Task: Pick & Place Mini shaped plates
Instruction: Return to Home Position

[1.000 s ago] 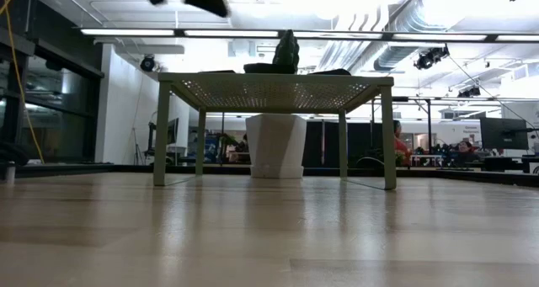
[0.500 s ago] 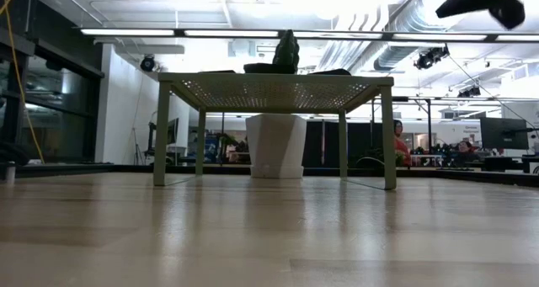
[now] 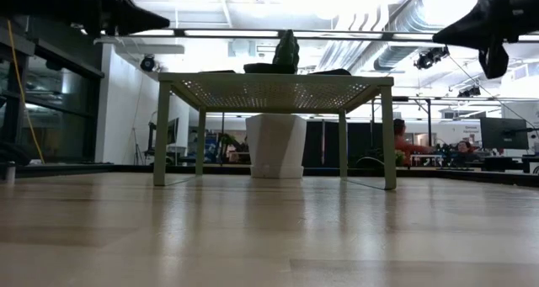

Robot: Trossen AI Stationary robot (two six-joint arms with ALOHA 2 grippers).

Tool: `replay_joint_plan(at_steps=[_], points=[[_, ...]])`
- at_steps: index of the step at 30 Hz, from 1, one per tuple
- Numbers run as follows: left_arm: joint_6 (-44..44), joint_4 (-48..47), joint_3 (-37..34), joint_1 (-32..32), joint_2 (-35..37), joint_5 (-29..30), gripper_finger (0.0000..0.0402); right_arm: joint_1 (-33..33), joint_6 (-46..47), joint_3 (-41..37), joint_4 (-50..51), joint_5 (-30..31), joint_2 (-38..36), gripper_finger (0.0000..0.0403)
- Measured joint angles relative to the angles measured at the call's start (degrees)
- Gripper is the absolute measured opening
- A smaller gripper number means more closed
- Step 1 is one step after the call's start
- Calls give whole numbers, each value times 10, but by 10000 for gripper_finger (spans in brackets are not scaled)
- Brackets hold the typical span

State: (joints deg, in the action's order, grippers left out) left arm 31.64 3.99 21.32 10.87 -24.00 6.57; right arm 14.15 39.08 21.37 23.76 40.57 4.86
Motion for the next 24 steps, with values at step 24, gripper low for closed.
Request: replay_joint_plan(at_steps=[24], points=[[-98,227,-135,0,2,-9,0,-274,-94,-207,-277,-452,-7,0]])
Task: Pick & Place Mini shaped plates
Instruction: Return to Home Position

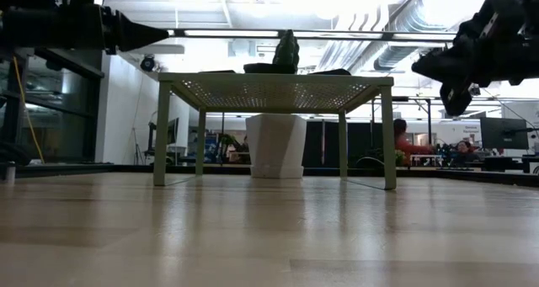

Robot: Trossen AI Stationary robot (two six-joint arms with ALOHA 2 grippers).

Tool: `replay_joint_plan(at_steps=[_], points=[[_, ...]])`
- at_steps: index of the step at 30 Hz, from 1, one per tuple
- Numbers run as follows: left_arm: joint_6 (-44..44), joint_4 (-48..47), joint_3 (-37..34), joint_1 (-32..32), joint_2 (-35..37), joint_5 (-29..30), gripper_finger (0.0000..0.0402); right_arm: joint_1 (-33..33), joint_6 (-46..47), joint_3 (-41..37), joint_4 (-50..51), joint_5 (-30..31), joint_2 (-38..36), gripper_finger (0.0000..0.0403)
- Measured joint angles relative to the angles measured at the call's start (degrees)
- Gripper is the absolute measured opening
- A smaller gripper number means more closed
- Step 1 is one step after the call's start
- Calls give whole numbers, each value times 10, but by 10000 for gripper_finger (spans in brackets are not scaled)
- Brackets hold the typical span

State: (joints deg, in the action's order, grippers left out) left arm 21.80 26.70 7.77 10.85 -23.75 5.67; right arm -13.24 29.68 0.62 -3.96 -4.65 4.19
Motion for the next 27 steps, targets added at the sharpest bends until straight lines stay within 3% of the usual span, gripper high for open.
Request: replay_joint_plan(at_steps=[4,8,12,15,21,27], points=[[-2,-2,0,0,0,9,0,-15,-15,0,14,-11,-1,0],[10,13,0,0,1,38,0,-18,-17,1,28,35,1,1],[21,52,-20,0,4,42,0,-18,-14,1,29,43,1,7],[7,138,-68,0,3,11,0,-18,-14,1,27,47,1,11],[36,153,-62,0,5,-71,0,-17,-15,0,26,49,1,12],[45,93,-69,0,50,-141,0,-17,-14,0,25,51,2,12]])
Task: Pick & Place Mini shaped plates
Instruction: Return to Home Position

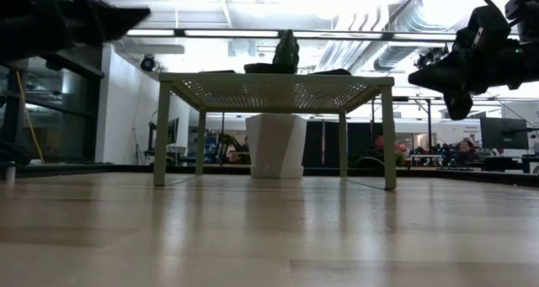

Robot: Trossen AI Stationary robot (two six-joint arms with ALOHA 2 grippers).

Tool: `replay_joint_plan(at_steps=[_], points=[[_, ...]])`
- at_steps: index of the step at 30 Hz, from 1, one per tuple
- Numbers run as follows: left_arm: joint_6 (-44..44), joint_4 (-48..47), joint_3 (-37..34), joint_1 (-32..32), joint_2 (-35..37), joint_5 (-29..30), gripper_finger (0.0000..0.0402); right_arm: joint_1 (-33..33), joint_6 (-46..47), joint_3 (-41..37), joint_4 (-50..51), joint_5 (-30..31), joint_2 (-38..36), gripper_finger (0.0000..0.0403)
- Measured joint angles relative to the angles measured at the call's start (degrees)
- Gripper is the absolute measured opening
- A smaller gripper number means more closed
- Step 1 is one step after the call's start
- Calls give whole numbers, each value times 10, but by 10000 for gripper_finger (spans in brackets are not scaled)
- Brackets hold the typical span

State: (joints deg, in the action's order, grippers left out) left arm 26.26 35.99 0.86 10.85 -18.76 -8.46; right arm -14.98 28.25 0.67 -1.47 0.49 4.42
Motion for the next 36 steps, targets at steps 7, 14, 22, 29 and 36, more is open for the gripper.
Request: replay_joint_plan(at_steps=[7,14,22,29,36], points=[[-45,-49,-1,0,131,-89,0,0,1,0,0,0,1,14],[-89,-252,-1,0,181,-94,2,0,2,0,-1,0,1,9],[-96,-331,3,0,166,-71,3,0,2,0,-1,0,1,11],[-95,-337,3,0,164,-60,3,0,2,0,-1,0,1,12],[-95,-336,3,0,164,-59,3,0,2,0,-1,0,1,12]])
